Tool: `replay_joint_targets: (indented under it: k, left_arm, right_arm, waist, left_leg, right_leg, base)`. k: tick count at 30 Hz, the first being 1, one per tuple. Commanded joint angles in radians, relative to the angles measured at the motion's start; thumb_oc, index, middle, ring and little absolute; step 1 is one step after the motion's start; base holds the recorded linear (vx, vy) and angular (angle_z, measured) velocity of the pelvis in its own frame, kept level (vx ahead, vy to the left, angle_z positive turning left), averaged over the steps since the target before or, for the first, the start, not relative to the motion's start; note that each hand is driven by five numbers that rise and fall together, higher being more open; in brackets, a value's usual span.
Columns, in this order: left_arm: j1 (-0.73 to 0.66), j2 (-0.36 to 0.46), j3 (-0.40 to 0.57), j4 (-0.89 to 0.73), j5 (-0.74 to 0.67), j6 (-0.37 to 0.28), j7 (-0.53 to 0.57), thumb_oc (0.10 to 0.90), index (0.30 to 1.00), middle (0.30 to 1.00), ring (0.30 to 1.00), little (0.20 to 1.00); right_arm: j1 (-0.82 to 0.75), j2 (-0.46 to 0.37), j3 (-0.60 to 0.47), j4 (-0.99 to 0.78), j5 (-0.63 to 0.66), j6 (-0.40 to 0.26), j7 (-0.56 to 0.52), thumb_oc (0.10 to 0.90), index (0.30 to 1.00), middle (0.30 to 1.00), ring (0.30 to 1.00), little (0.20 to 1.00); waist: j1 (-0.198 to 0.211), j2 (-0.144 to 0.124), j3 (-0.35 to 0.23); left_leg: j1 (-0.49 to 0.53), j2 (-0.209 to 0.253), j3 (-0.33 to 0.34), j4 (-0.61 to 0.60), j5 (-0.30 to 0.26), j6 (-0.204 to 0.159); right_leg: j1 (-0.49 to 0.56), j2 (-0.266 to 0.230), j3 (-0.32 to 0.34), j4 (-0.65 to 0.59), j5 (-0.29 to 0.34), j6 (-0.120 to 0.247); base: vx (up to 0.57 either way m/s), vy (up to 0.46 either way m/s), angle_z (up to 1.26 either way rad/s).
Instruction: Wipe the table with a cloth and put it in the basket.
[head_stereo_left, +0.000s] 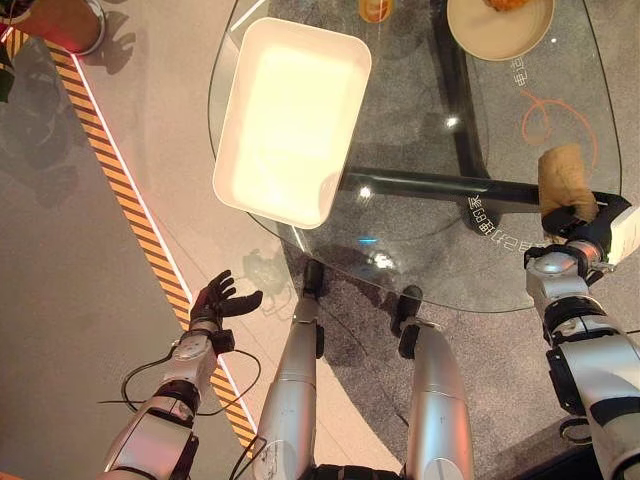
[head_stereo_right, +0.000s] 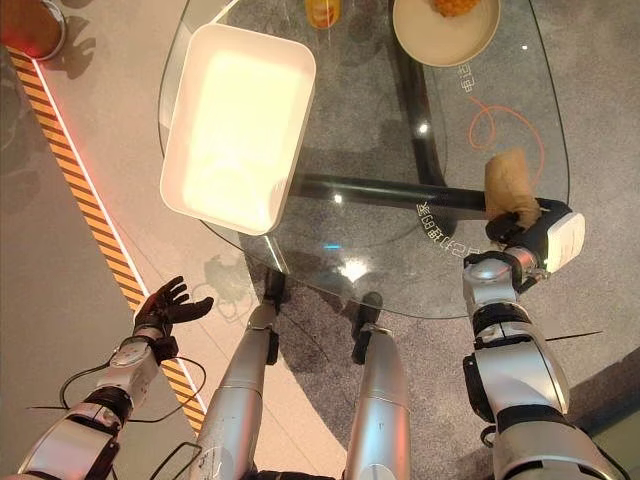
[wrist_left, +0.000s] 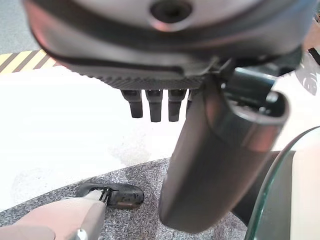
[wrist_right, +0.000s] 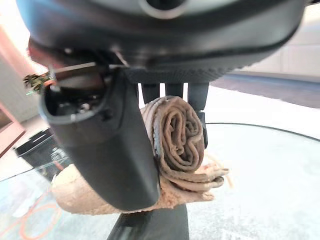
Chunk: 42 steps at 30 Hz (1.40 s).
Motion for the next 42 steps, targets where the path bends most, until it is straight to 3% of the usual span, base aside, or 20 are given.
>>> replay_joint_targets:
  k: [1,5,8,17,33,42]
  left_arm:
    - [-0.004,0.042,0.057,0.049,-0.033,-0.034,0.008,0.8,0.9,0.9,0.9,0.9]
    - [-0.011,0.043,0.056,0.051,-0.034,-0.027,0.01,0.8,0.9,0.9,0.9,0.9]
    - [-0.017,0.043,0.053,0.044,-0.03,-0.022,0.015,0.8,0.9,0.9,0.9,0.9]
    - [-0.005,0.024,0.046,0.027,-0.027,-0.037,0.029,0.8,0.9,0.9,0.9,0.9]
    - [0.02,-0.012,0.04,0.0,-0.008,-0.054,0.055,0.8,0.9,0.9,0.9,0.9]
    - [0.024,-0.027,0.032,-0.019,0.007,-0.054,0.078,0.8,0.9,0.9,0.9,0.9]
  right_arm:
    - [0.038,-0.145,-0.052,0.049,0.065,-0.016,-0.134,0.1,0.3,0.3,0.3,0.2]
    - [0.03,-0.139,-0.049,0.035,0.061,-0.052,-0.116,0.1,0.3,0.3,0.3,0.2]
    - [0.024,-0.121,-0.036,0.002,0.008,-0.136,-0.037,0.1,0.3,0.3,0.3,0.2]
    - [-0.012,-0.08,0.094,-0.194,-0.107,-0.174,0.114,0.1,0.3,0.3,0.3,0.2]
    - [-0.044,-0.02,0.239,-0.362,-0.229,-0.099,0.264,0.1,0.3,0.3,0.3,0.2]
    - [-0.015,0.03,0.308,-0.427,-0.298,-0.104,0.327,0.1,0.3,0.3,0.3,0.2]
  waist:
    - [-0.009,-0.022,-0.024]
    - [-0.011,-0.024,-0.024]
    - [-0.012,-0.025,-0.024]
    - [-0.014,-0.029,-0.024]
    - [-0.01,-0.029,-0.024]
    - [-0.007,-0.028,-0.024]
  left_leg:
    - [0.036,-0.057,0.128,0.123,-0.195,0.102]
    - [0.041,-0.057,0.129,0.119,-0.195,0.102]
    - [0.036,-0.059,0.126,0.122,-0.196,0.103]
    - [0.036,-0.063,0.127,0.114,-0.19,0.097]
    - [0.041,-0.069,0.136,0.117,-0.189,0.093]
    - [0.038,-0.075,0.136,0.119,-0.185,0.091]
  right_leg:
    - [0.02,0.083,0.008,-0.146,0.117,0.02]
    - [0.024,0.085,0.009,-0.149,0.116,0.02]
    - [0.019,0.086,0.009,-0.146,0.116,0.02]
    - [0.019,0.085,0.003,-0.154,0.113,0.013]
    - [0.027,0.086,0.0,-0.151,0.099,0.001]
    - [0.028,0.083,-0.005,-0.156,0.1,-0.002]
  base:
    - [0.0,0.0,0.0]
    - [0.0,0.0,0.0]
    - [0.0,0.0,0.0]
    - [-0.01,0.003,-0.01]
    - [0.0,0.0,0.0]
    - [0.0,0.0,0.0]
